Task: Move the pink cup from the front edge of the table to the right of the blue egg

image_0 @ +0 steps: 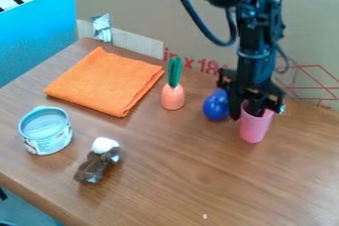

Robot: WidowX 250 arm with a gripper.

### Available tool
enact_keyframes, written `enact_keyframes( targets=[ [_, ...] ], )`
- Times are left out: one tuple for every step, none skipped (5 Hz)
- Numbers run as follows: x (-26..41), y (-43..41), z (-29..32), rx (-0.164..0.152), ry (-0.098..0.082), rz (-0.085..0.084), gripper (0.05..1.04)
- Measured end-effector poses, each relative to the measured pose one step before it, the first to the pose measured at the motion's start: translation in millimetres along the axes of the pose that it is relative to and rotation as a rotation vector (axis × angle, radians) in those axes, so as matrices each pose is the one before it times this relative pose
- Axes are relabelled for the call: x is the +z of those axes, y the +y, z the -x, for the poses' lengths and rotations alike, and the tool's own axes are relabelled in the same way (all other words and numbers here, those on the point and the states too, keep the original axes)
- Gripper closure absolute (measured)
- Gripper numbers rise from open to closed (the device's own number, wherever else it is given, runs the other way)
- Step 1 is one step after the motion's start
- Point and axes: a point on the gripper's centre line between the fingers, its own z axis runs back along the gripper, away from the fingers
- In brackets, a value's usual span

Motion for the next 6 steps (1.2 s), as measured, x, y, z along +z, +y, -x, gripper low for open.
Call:
enact_keyframes(
  targets=[
    [26.27,-2.40,0.25,-0.0029,-0.0844,0.0011,0.220],
    [11.69,-1.15,4.57,0.0011,-0.0215,0.0008,0.062],
    [16.91,-4.24,19.43,-0.0429,0.0748,-0.0548,0.073],
    [13.08,-4.97,43.65,-0.0853,0.1185,-0.0437,0.073],
    [0.01,1.06,42.98,-0.0023,0.0613,-0.0330,0.073],
    [-4.57,12.24,27.65,0.0314,-0.0297,0.0228,0.073]
  ],
)
